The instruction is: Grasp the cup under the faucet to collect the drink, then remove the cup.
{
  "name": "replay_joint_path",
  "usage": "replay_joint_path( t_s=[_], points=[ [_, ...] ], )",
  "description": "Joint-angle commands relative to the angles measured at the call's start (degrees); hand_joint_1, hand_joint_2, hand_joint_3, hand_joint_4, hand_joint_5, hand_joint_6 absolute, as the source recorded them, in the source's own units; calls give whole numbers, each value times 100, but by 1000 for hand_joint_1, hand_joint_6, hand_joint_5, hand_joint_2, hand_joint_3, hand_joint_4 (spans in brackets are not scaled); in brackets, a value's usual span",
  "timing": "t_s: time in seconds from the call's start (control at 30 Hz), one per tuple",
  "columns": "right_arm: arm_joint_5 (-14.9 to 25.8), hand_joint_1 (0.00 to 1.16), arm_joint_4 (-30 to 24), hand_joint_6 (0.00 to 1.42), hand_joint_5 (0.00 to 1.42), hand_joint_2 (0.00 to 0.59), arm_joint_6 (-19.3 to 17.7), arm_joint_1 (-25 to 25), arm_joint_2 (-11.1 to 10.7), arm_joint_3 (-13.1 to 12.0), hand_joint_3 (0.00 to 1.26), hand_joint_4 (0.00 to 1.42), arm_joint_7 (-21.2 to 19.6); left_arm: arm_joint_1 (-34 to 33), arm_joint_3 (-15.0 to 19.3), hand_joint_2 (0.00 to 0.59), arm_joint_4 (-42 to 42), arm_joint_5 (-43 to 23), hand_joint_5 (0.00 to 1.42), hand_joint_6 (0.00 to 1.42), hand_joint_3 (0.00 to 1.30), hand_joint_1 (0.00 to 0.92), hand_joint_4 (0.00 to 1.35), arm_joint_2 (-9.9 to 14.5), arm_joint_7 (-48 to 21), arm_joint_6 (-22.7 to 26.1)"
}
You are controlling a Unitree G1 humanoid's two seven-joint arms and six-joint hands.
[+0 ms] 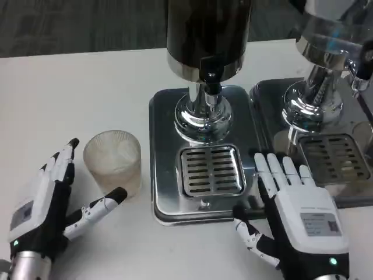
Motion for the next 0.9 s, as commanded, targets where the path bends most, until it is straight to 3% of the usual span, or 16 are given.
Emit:
replay_joint_path(
  t_s=[0.03, 0.37, 0.6, 0.9],
  points=[
    [-23, 337, -53, 0, 0, 460, 34, -15, -10, -24, 0, 0, 58, -473, -200, 0, 503, 87, 0, 0, 0, 18, 0, -163, 188, -86],
    [-54, 346, -75, 0, 0, 453, 83, 0, 36, -11, 3, 0, 48, -860, -461, 0, 1312, 147, 0, 0, 0, 114, 0, -247, 507, -433],
    [-46, 349, -84, 0, 0, 452, 96, 0, 52, -33, 10, 0, 62, -1020, -456, 14, 1769, 58, 65, 4, 0, 168, 0, -344, 884, -714],
    [-49, 352, -103, 0, 0, 452, 105, 12, 51, -44, 14, 0, 61, -1177, -437, 20, 1913, 3, 198, 150, 0, 211, 0, -387, 1130, -885]
  ],
)
